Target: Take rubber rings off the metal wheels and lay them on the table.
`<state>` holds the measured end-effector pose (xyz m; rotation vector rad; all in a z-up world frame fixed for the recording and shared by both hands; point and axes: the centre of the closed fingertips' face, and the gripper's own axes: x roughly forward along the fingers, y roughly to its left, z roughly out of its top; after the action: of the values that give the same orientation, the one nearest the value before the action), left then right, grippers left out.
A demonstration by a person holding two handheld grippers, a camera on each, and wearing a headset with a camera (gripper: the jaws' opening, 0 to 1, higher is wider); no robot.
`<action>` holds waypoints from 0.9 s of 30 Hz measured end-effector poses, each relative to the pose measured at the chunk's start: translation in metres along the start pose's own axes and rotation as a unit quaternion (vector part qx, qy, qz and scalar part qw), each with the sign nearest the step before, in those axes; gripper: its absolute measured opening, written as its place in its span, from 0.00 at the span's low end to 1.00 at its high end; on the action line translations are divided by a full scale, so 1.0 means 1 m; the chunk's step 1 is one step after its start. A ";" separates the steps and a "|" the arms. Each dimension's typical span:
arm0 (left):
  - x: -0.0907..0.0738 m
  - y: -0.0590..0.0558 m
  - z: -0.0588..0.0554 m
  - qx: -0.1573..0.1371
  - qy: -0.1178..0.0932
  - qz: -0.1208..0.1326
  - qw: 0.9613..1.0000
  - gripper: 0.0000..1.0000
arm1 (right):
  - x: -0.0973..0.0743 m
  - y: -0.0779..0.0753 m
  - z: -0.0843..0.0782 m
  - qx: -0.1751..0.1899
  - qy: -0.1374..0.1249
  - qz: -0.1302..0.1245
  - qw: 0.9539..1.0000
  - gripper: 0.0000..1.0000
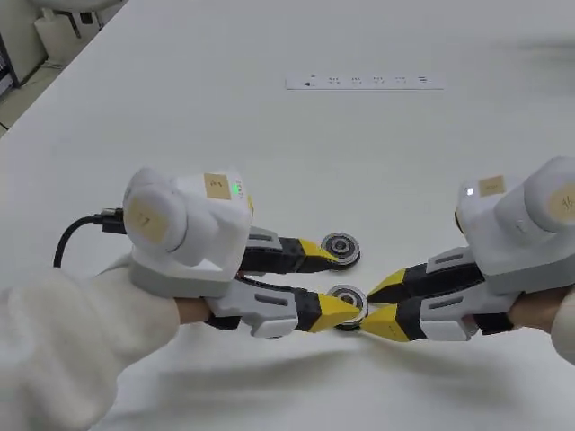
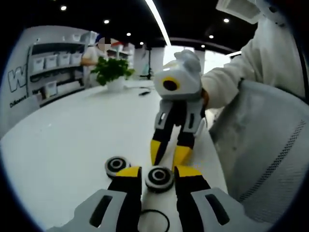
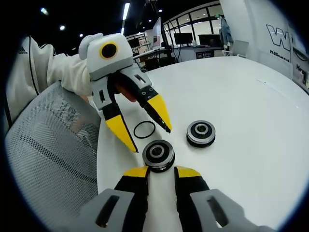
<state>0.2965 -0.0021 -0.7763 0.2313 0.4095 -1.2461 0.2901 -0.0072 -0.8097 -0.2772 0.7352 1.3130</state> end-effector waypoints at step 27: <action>0.006 -0.002 -0.014 0.026 0.023 0.000 0.999 0.14 | 0.000 -0.003 -0.002 -0.044 0.005 -0.005 0.999 0.01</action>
<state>0.2933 -0.0026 -0.7913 0.3054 0.4167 -1.2543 0.2919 -0.0093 -0.8115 -0.3566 0.6843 1.3365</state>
